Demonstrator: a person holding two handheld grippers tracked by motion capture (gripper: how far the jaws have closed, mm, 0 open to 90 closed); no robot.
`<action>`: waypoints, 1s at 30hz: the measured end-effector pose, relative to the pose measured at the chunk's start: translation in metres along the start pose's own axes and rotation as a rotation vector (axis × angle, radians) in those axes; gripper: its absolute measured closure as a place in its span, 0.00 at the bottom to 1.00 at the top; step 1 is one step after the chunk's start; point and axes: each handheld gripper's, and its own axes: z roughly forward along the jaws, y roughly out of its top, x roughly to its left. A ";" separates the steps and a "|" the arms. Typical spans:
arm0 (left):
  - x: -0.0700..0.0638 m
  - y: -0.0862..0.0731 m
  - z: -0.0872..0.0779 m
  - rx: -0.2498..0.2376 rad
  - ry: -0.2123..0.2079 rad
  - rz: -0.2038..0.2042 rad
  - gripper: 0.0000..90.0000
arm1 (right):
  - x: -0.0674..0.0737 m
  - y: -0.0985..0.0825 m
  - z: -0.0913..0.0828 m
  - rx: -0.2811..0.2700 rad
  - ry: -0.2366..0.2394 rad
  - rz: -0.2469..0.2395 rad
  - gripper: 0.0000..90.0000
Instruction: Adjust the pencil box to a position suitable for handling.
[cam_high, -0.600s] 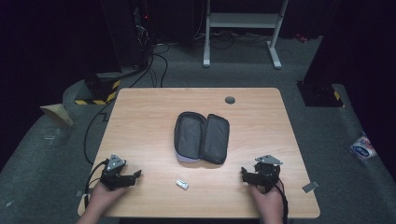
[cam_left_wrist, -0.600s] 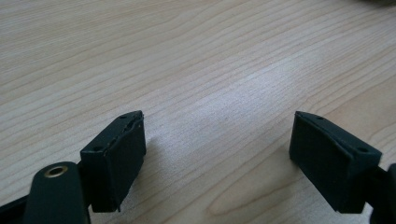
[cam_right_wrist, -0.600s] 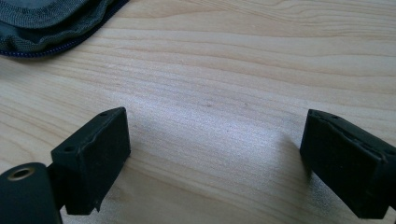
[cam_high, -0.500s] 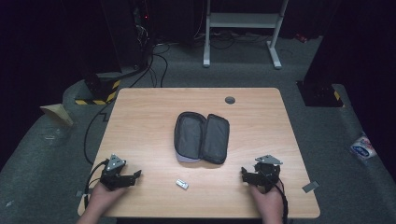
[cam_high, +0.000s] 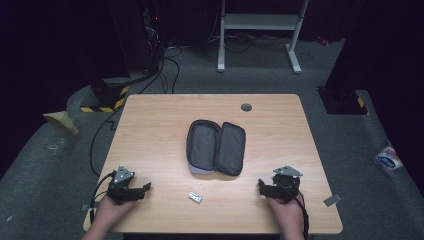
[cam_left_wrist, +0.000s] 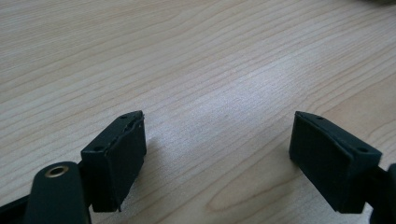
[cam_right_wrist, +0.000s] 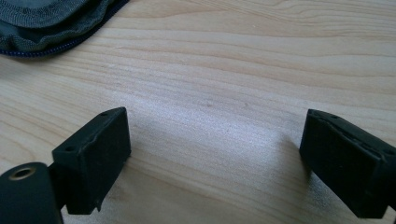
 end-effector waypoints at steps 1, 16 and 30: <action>0.000 0.000 0.000 0.000 0.000 0.000 0.21 | 0.000 0.000 -0.001 0.002 -0.002 0.001 0.12; 0.001 0.000 0.000 0.002 -0.005 0.002 0.21 | 0.055 0.013 -0.002 -0.062 0.103 -0.078 0.16; 0.001 0.000 0.000 0.002 -0.006 0.005 0.21 | 0.106 0.046 0.011 -0.158 0.170 -0.130 0.17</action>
